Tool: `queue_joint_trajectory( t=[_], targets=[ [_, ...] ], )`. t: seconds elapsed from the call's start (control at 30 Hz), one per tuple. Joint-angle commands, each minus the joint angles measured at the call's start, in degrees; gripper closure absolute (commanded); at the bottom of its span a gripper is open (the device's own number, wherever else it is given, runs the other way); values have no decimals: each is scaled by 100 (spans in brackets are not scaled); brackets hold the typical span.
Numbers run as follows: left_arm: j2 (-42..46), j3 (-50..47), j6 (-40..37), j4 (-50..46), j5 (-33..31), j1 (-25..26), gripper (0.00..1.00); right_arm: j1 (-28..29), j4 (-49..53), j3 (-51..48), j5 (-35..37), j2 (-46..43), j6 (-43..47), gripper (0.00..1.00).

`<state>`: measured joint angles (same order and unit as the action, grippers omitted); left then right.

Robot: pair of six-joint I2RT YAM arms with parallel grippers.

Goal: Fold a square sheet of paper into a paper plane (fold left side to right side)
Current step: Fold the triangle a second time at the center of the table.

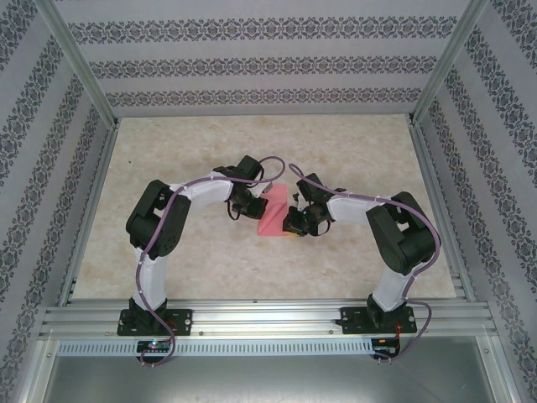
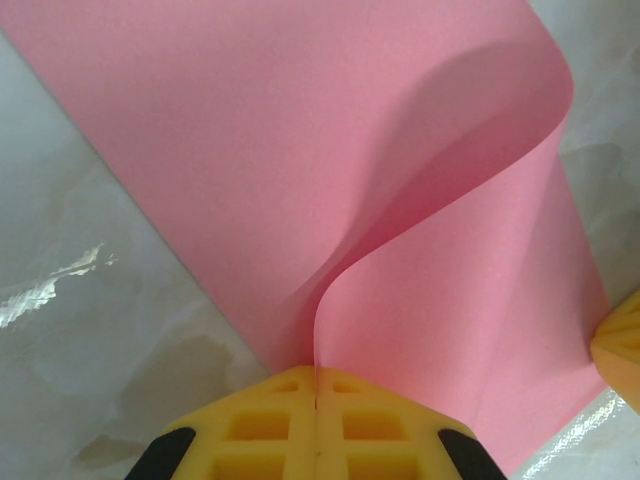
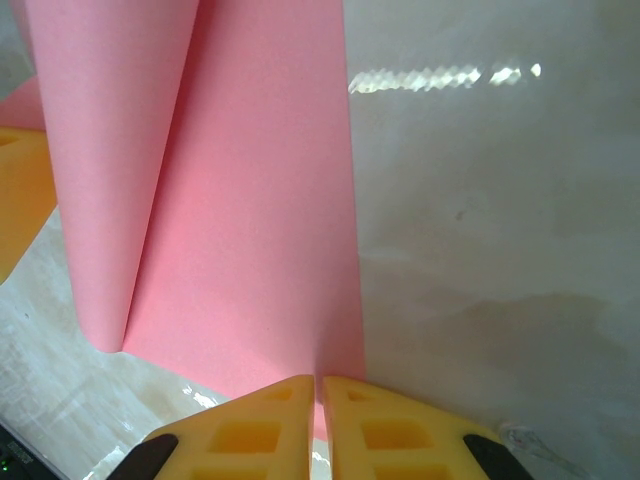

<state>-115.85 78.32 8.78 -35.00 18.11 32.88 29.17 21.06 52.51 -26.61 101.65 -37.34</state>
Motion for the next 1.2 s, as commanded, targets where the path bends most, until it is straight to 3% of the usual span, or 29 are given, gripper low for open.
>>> queue_joint_trajectory(
  t=[0.0, 0.5, 0.83, 1.17],
  targets=[
    [-31, 96, -34, 158, 188, -79, 96, 45, 236, -2, 306, 154, 129, 87],
    [-91, 76, -34, 152, 79, -73, 96, 45, 187, -18, 271, 104, 131, 86],
    [-166, 96, -32, 121, 10, -72, 96, -58, -11, 77, 91, -517, 104, 78],
    [-174, 86, -21, 133, 32, -73, 96, -60, -1383, -46, -347, -486, -698, 85]
  ],
)
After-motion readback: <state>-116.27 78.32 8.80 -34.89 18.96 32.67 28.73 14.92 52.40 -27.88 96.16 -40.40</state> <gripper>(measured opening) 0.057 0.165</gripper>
